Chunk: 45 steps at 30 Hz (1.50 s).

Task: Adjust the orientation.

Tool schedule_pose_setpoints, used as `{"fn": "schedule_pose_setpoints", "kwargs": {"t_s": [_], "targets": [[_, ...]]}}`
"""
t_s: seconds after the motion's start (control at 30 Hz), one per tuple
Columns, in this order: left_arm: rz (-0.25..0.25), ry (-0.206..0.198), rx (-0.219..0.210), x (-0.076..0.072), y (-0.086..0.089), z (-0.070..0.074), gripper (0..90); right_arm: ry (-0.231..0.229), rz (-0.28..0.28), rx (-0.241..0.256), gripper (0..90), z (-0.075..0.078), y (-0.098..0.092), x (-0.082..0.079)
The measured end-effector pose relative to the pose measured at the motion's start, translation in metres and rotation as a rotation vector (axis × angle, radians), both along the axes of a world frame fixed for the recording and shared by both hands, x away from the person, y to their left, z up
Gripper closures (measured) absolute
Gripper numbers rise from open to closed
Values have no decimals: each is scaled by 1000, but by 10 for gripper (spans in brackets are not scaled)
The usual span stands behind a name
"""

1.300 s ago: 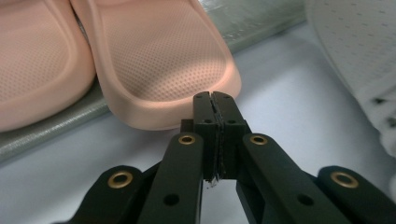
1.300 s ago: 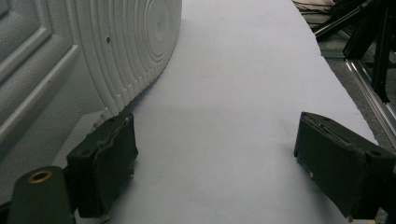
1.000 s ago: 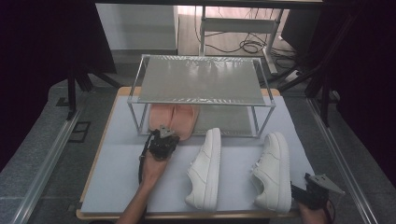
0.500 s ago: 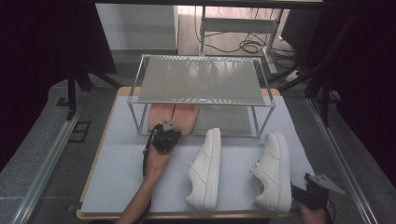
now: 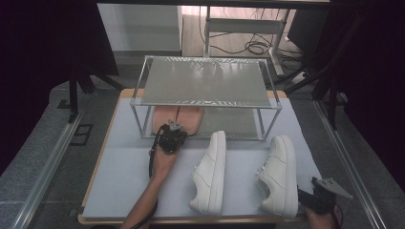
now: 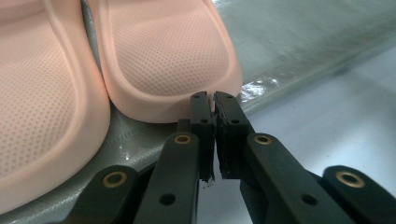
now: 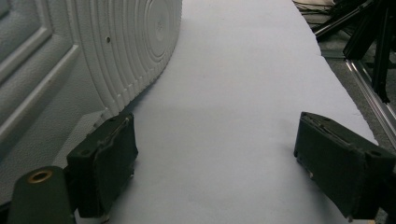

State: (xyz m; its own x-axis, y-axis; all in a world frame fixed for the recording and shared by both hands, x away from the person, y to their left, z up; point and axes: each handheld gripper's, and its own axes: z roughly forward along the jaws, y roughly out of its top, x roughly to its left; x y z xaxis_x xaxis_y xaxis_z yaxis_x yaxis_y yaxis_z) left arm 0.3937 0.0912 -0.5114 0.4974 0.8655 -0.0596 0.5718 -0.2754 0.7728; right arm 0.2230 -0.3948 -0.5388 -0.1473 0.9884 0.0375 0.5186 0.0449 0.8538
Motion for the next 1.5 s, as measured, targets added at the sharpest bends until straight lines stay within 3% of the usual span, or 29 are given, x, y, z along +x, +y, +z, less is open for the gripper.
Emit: {"fn": "schedule_pose_setpoints", "kwargs": {"t_s": [0.23,0.77,1.1,1.5], "targets": [[-10,-11,-21,-12,5,9,790,0,0,0,131,0,0,0],[-55,-22,-9,-39,19,24,563,-1,-1,0,131,0,0,0],[-79,-19,-64,-58,34,32,410,-1,-2,0,131,0,0,0],[-82,-35,-71,-82,48,37,237,-1,-4,2,131,0,0,0]]}}
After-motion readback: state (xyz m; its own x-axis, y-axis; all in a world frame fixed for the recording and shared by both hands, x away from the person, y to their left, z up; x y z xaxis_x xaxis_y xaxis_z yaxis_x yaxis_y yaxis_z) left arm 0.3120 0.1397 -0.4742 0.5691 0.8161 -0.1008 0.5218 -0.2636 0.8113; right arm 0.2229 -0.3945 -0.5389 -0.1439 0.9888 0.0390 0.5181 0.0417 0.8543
